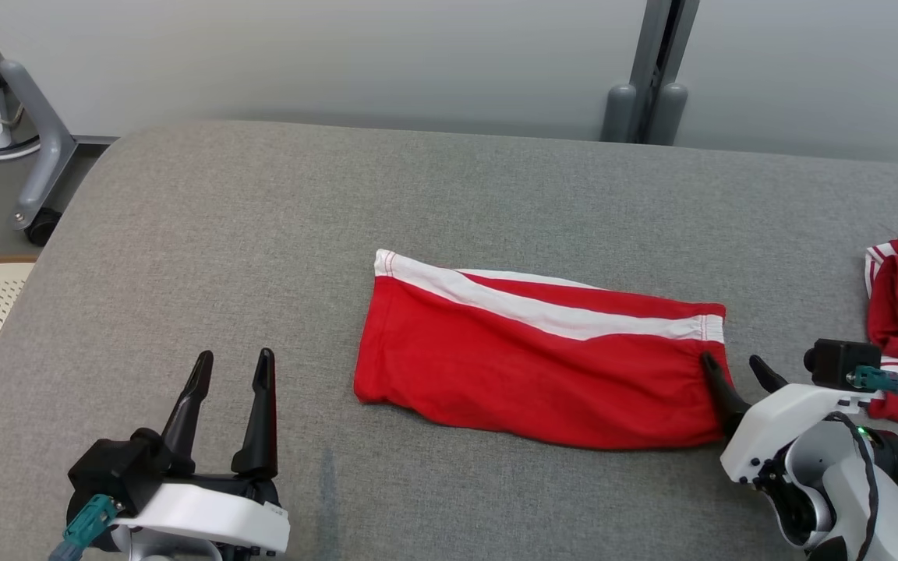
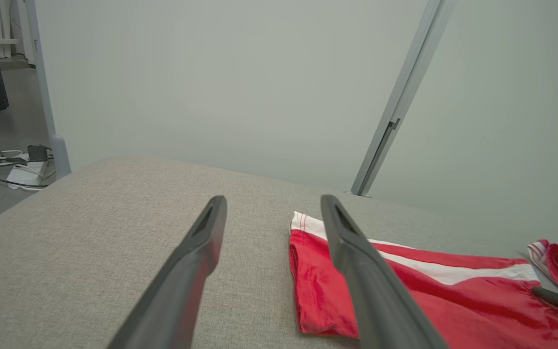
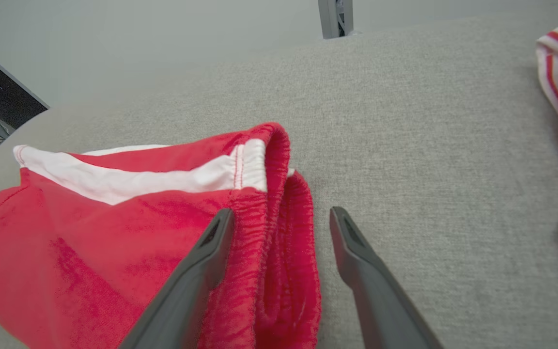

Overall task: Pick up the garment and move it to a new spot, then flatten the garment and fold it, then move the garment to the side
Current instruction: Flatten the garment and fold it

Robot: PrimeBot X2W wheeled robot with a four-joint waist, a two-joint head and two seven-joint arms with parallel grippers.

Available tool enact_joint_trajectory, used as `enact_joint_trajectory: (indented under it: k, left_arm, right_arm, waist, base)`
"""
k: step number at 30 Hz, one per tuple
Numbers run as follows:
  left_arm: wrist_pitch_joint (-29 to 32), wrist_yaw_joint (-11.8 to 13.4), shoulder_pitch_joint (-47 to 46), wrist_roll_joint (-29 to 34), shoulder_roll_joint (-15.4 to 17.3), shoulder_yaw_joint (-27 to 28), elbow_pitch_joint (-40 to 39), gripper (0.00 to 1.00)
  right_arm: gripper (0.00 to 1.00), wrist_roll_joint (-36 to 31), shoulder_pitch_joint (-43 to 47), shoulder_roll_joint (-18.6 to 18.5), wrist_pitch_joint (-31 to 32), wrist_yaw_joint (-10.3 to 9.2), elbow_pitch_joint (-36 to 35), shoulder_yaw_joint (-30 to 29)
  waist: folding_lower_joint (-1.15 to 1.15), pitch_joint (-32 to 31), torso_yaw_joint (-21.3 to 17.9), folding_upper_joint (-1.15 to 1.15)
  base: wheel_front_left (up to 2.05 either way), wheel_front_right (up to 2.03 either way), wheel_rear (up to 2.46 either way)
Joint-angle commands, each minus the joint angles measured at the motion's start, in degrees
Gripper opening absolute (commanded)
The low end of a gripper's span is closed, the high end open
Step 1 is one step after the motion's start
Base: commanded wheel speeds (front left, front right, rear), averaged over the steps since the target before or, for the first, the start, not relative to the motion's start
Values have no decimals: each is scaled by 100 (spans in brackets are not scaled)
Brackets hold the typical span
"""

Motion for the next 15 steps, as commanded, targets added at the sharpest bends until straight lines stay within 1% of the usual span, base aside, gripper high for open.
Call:
enact_joint_trajectory:
  k: [1,6,7,10,11,15]
  left_arm:
    - [-7,-43,-124,39,-9,30,26,100]
    - [-6,-138,-154,81,-80,-3,133,100]
    - [-6,-138,-154,81,-80,-3,133,100]
    - [-6,-191,-200,76,-108,-40,239,100]
    - [-6,-191,-200,76,-108,-40,239,100]
    - [-6,-235,-257,75,-109,-71,331,100]
  right_arm:
    - [100,26,-94,-50,-7,1,122,-63]
    - [100,242,-190,3,117,1,583,-160]
    - [100,242,-190,3,117,1,583,-160]
    - [100,730,-218,126,436,1,867,-210]
    - [100,730,-218,126,436,1,867,-210]
    - [100,1089,-230,207,648,1,1012,-106]
  waist:
    - [0,35,41,0]
    - [0,84,112,0]
    - [0,84,112,0]
    - [0,110,172,0]
    - [0,110,172,0]
    - [0,106,240,0]
  base:
    - [0,0,0]
    - [0,0,0]
    - [0,0,0]
    - [0,0,0]
    - [0,0,0]
    - [0,0,0]
